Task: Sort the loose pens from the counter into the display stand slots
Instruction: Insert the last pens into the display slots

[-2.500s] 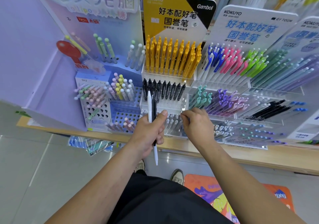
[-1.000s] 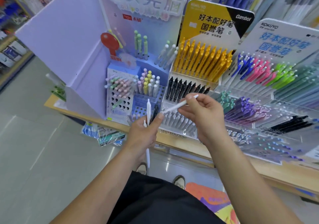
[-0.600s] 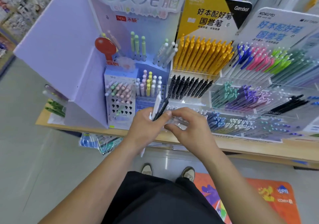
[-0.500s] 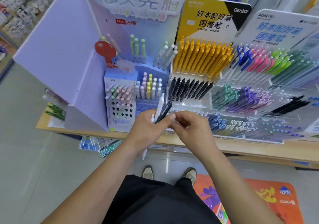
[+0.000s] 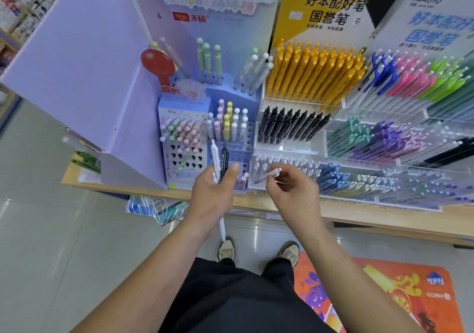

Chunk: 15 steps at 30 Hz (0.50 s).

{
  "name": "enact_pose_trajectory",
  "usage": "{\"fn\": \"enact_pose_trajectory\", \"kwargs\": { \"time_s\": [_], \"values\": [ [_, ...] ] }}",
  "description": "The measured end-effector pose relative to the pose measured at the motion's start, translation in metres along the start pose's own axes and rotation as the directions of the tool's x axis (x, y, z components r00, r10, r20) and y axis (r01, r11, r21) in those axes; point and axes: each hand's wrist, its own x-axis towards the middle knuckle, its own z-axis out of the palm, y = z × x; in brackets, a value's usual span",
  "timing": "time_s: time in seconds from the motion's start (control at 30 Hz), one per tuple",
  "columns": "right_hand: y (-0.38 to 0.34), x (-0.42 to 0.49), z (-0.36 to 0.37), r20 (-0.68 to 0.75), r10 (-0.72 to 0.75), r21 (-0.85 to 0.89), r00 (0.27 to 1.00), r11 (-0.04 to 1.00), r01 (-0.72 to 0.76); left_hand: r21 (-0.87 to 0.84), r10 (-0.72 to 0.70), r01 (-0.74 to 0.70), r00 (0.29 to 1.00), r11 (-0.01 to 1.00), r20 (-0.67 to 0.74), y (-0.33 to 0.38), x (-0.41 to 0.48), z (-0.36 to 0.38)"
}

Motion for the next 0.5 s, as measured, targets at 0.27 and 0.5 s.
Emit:
{"fn": "enact_pose_trajectory", "kwargs": {
  "time_s": [0.27,0.5],
  "values": [
    [0.029,0.005,0.02,-0.025,-0.02,-0.186,0.999,0.982,0.015,0.053,0.024,-0.025,0.999,0.998,0.027,-0.007,0.001,0.0],
    [0.041,0.009,0.033,0.02,-0.118,-0.41,0.993,0.905,0.116,0.043,0.01,-0.011,0.999,0.999,0.034,-0.005,0.003,-0.01]
  ]
}}
